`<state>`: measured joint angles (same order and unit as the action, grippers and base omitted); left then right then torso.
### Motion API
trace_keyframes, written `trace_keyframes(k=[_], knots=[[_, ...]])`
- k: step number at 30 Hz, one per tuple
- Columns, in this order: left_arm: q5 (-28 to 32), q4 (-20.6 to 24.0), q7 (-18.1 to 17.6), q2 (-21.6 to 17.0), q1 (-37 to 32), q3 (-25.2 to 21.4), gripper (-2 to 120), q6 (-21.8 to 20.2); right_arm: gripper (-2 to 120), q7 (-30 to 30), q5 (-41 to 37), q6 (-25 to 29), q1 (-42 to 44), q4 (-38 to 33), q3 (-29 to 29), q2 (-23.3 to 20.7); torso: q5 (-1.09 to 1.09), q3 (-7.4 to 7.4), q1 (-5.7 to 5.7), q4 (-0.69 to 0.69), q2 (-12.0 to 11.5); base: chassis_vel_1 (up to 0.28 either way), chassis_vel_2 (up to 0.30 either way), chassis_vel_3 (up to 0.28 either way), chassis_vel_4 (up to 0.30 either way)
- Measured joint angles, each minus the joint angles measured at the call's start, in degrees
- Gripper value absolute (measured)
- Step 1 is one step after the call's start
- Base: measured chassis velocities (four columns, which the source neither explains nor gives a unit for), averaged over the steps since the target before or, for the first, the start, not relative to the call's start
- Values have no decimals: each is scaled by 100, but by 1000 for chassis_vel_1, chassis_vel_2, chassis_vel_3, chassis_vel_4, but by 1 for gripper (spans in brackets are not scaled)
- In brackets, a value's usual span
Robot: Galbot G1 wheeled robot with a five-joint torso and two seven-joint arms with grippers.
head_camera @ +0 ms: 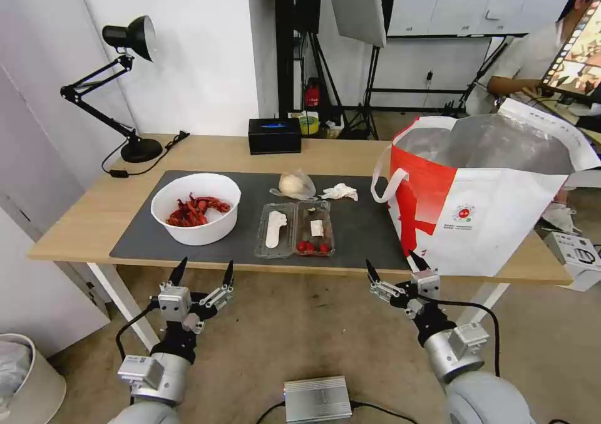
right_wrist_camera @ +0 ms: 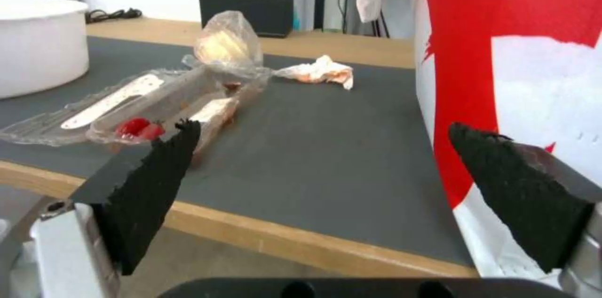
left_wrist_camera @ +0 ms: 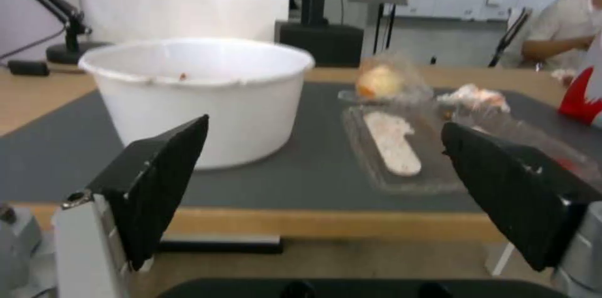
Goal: Pick up the trash from the table and place it into the takeout bag.
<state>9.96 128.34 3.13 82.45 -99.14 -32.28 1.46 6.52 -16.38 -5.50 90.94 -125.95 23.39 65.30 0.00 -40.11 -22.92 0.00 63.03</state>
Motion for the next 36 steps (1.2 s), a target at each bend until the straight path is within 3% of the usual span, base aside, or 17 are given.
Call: trace_keyframes(k=[11,18,21,24,25,28,29,34,36], knots=[[-52,-24,-29,61,-109,73,100,-80,100,108,32,4,134,-81,-25,30,0,0,0,0,0,0,0,0,0],[381,112,-183,39,-91,238,100,-326,100,112,54,10,167,-136,-54,28,0,0,0,0,0,0,0,0,0],[898,257,-316,29,-80,353,100,-520,100,112,99,9,182,-145,-104,20,0,0,0,0,0,0,0,0,0],[1817,445,-651,31,-35,588,100,-894,100,107,162,10,202,-150,-153,-1,0,0,0,0,0,0,0,0,0],[1817,445,-651,31,-35,588,100,-894,100,107,162,10,202,-150,-153,-1,0,0,0,0,0,0,0,0,0],[2865,626,-1056,49,52,892,100,-1246,100,102,177,11,210,-188,-161,-23,0,0,0,0,0,0,0,0,0],[2865,626,-1056,49,52,892,100,-1246,100,102,177,11,210,-188,-161,-23,0,0,0,0,0,0,0,0,0],[4171,727,-1685,76,301,1360,100,-1532,100,95,232,33,311,-260,-137,-22,1,0,0,0,0,0,0,0,0],[4323,724,-1769,81,343,1416,100,-1540,100,91,260,47,339,-274,-119,-21,0,0,0,0,0,0,0,0,0]])
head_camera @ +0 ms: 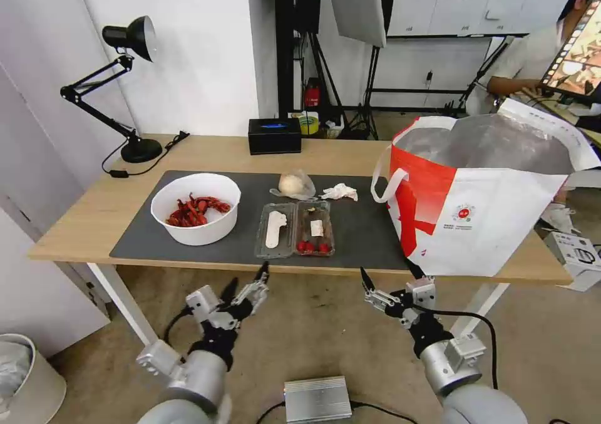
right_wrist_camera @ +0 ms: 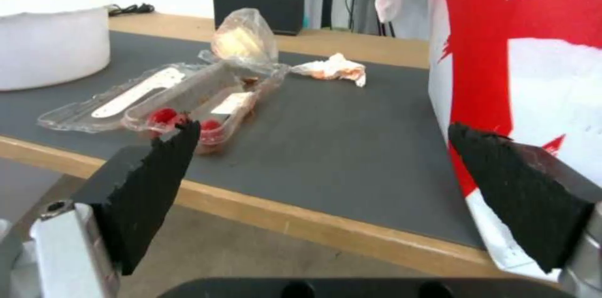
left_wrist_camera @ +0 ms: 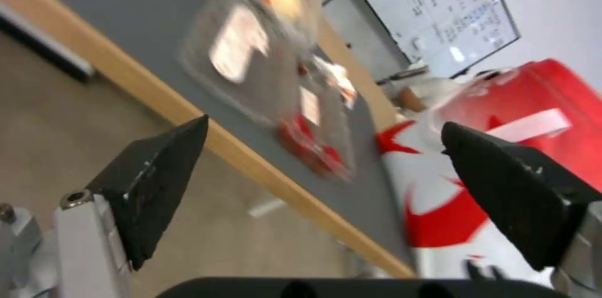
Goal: Pick up the trash from the table and place it into the takeout bag.
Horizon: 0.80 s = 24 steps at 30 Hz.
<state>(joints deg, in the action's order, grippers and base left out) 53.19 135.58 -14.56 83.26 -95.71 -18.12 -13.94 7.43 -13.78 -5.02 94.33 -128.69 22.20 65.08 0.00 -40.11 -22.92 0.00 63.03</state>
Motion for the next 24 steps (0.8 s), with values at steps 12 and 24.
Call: trace_keyframes(k=[12,24], knots=[[1501,-312,-609,-5,604,347,100,176,100,-156,680,497,250,-37,315,66,0,0,0,0,0,0,0,0,0],[1770,-783,-827,-15,1200,595,100,363,100,-167,843,553,398,-122,363,190,0,0,0,0,0,0,0,0,0]])
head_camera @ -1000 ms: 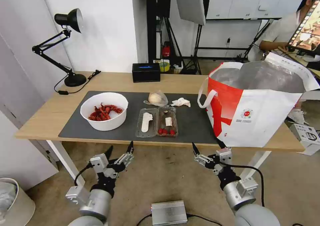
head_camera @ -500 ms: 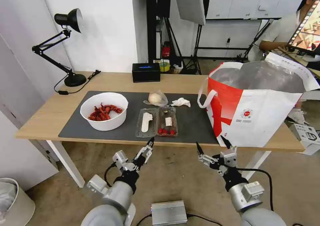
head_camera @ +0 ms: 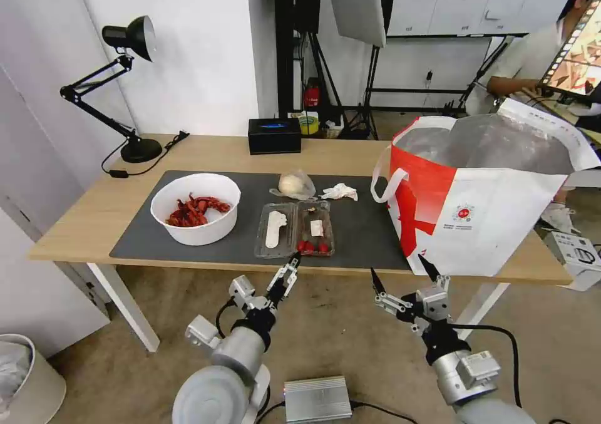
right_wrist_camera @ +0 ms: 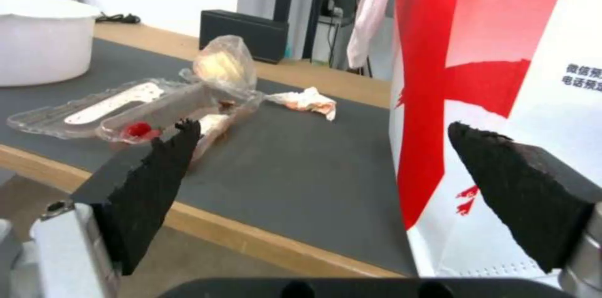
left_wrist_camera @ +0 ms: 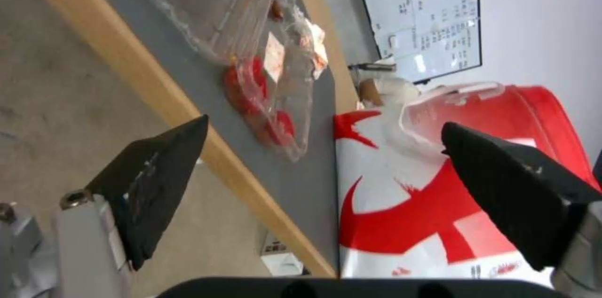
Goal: Pick up the trash from the table and place it into the takeout bag.
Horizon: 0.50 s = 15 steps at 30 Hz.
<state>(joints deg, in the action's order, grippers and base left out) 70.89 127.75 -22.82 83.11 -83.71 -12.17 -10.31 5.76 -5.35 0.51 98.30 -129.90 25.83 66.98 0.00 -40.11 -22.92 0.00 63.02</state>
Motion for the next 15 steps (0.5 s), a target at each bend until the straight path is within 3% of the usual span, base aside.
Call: trace_keyframes(k=[15], knots=[[232,-751,-317,8,941,193,100,76,100,18,5,54,-29,176,49,65,0,0,0,0,0,0,0,0,0]])
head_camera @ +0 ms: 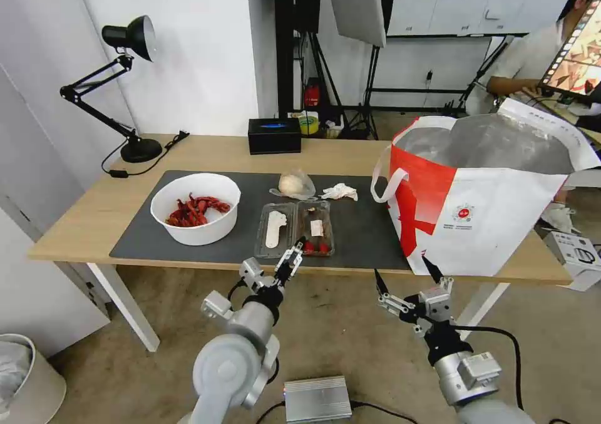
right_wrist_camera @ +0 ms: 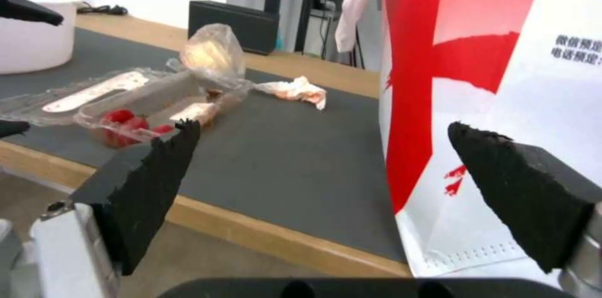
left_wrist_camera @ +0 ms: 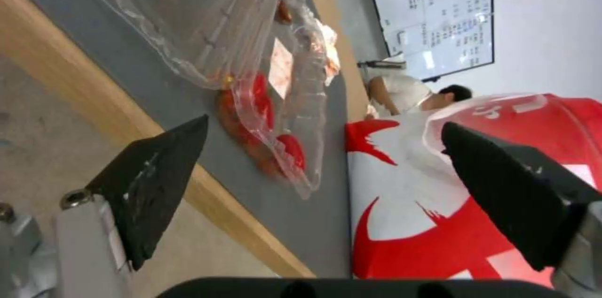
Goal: Pick up the trash from the table and place it into the takeout bag.
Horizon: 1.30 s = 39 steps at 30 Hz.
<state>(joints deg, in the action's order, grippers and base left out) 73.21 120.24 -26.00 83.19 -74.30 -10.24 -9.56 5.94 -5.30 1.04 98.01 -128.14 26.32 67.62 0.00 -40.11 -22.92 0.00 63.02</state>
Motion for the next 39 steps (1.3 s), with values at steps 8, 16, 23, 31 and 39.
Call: trace_keyframes(k=[8,16,23,31,39], knots=[[29,-237,-87,3,234,11,100,48,100,1,145,70,-44,145,-83,50,0,0,0,0,0,0,0,0,0],[136,-469,-375,22,451,-27,100,120,100,-2,230,79,-125,224,-157,77,0,1,0,0,0,0,0,0,0],[140,-501,-432,24,501,-22,100,163,100,2,240,95,-125,270,-172,109,0,1,0,-1,1,0,0,0,0],[121,-464,-520,27,492,-58,100,242,100,9,254,147,-118,352,-225,128,0,1,0,0,0,0,0,0,0],[120,-399,-601,21,453,-160,100,291,100,12,295,172,-118,393,-326,160,0,0,0,1,0,0,0,0,0]])
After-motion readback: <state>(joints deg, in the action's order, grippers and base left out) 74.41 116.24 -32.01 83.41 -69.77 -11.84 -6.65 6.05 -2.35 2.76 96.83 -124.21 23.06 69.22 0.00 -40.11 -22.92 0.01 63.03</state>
